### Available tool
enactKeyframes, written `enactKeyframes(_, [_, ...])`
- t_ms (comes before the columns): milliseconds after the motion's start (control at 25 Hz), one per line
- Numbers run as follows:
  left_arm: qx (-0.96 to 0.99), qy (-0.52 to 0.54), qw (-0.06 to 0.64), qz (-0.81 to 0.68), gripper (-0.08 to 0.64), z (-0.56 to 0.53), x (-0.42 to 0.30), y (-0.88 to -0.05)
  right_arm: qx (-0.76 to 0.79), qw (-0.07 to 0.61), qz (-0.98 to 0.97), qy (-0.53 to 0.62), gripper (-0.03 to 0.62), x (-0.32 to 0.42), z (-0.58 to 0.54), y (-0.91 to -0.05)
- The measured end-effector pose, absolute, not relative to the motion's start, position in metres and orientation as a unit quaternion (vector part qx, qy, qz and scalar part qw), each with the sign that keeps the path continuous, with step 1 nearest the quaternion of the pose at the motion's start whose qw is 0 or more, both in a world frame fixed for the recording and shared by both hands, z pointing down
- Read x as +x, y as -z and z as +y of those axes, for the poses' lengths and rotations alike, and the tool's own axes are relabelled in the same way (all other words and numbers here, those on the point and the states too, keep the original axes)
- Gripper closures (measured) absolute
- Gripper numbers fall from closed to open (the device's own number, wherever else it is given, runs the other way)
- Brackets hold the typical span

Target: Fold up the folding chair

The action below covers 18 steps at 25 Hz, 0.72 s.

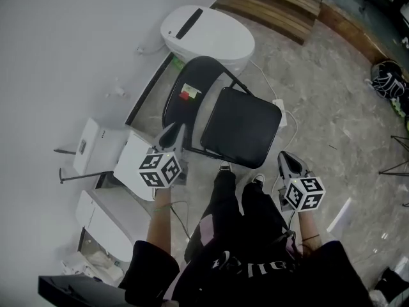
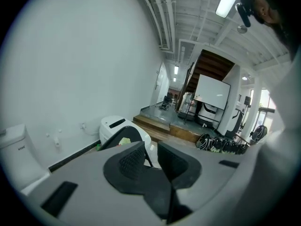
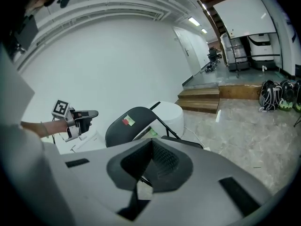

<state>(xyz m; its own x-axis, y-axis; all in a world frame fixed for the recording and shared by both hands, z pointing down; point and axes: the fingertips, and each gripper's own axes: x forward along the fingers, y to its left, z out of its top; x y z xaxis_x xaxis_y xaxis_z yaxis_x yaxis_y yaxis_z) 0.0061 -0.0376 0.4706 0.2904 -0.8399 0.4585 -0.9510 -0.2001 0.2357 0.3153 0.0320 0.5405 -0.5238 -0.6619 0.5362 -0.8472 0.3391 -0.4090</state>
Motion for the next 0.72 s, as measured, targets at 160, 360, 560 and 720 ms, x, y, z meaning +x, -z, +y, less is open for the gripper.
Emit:
enactKeyframes(160, [0.760, -0.173, 0.233, -0.582, 0.429, -0.089, -0.039, -0.497, 0.487, 0.139, -0.791, -0.343, 0.578, 0.310, 0.008, -0.558])
enactKeyframes(360, [0.753, -0.272, 0.248, -0.545, 0.347, -0.140, -0.081, -0.547, 0.475, 0.071, -0.792, -0.378, 0.578, 0.291, -0.009, -0.571])
enactKeyframes(560, [0.766, -0.342, 0.277, -0.468, 0.342, -0.171, -0.086, -0.602, 0.469, 0.059, -0.778, -0.413, 0.577, 0.277, -0.023, -0.620])
enactKeyframes(720, [0.774, -0.369, 0.277, -0.434, 0.342, -0.191, -0.084, -0.627, 0.478, 0.094, -0.761, -0.429, 0.577, 0.273, -0.029, -0.681])
